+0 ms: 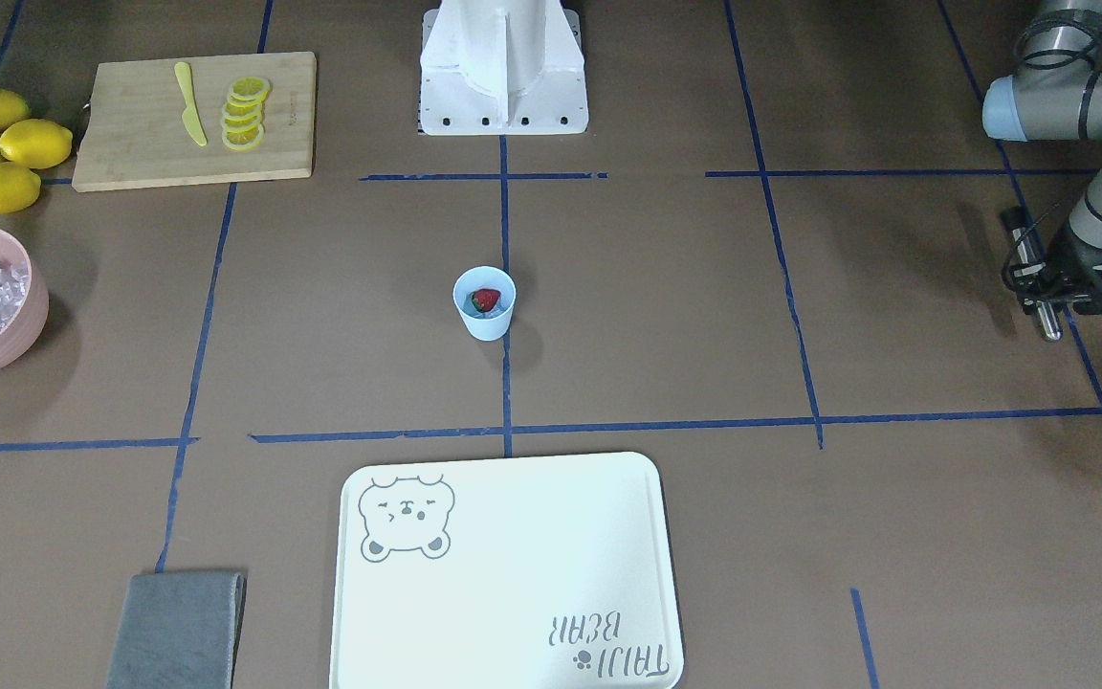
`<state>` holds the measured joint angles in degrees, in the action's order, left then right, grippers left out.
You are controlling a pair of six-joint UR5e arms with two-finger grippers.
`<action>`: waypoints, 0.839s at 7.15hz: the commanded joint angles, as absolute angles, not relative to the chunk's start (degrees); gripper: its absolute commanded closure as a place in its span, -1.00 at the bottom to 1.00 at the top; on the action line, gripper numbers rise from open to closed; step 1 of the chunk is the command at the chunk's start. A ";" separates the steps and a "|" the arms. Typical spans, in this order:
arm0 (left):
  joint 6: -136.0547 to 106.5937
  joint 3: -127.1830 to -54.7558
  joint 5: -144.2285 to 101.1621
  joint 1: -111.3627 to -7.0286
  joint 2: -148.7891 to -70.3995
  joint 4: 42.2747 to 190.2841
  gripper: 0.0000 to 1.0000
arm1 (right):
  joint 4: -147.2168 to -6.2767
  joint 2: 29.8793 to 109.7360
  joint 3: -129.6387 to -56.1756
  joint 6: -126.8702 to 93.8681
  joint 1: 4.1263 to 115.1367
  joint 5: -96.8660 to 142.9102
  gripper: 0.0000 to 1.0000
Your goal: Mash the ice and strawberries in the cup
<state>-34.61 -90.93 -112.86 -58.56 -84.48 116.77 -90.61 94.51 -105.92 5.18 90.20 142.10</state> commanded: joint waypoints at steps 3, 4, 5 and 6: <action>-33.32 -94.81 -114.33 -59.32 -84.64 114.72 -1.00 | -90.44 94.48 -106.08 5.19 90.18 141.59 -0.99; -27.39 -99.88 -117.91 -63.33 -85.33 105.30 -1.00 | -90.27 94.57 -106.08 5.27 90.18 141.24 -0.99; -20.03 -106.02 -118.56 -66.50 -86.82 93.72 -1.00 | -90.35 94.48 -105.82 5.36 90.18 140.98 -0.99; -14.04 -109.22 -119.78 -70.62 -87.88 85.95 -1.00 | -90.44 94.48 -105.56 5.36 90.18 140.98 -0.99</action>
